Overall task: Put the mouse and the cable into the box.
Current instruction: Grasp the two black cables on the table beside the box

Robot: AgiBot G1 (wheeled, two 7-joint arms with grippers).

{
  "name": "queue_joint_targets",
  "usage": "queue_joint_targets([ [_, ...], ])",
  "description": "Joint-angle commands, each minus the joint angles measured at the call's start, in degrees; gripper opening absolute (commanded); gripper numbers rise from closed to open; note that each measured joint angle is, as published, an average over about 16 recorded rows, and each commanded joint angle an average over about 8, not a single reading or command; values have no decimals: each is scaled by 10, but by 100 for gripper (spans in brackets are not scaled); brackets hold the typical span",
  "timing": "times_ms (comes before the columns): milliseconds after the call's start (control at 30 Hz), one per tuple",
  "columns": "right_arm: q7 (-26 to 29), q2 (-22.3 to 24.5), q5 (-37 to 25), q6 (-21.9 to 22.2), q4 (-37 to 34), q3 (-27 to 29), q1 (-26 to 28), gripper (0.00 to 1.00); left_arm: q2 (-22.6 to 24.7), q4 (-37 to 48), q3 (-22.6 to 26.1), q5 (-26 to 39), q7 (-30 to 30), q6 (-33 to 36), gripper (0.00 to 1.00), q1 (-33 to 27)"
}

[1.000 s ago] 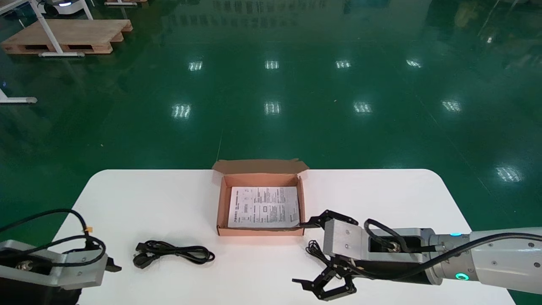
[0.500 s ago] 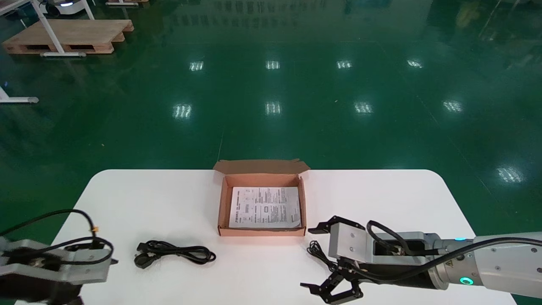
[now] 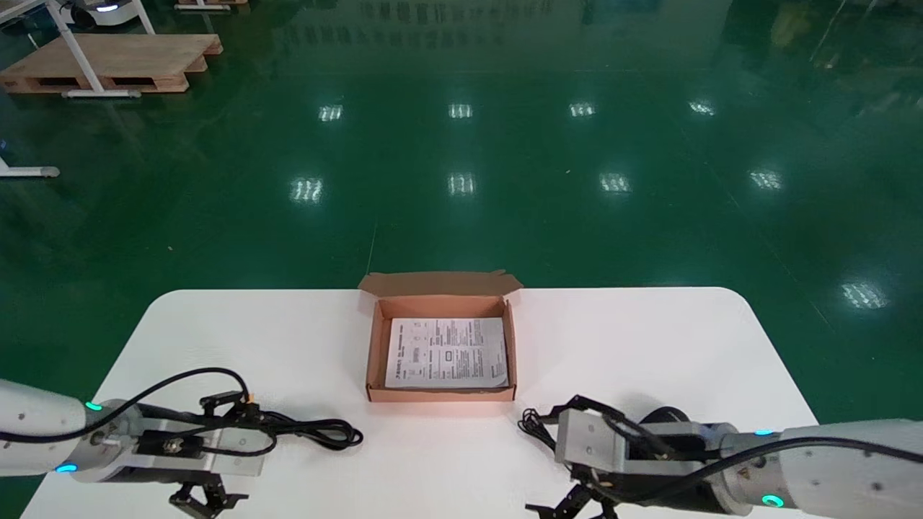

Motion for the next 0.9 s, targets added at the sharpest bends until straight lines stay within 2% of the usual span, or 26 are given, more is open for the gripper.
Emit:
queue_joint_targets([
  [33,4,-10,-29,20,-5,-10,-6,100,10,22,1,8,7,-15,100,-2],
  [400,98,-63,-144,87,-39,-38,-5,100,54,121,-10,-15,55,-53,100,-19],
  [633,138,-76,-191,95,-41,-49,0,100,81,168,-8,-16,80,-67,100,-28],
  [900,149,-79,-210,101,-36,-54,-2,100,90,190,-8,-16,88,-68,100,-35],
])
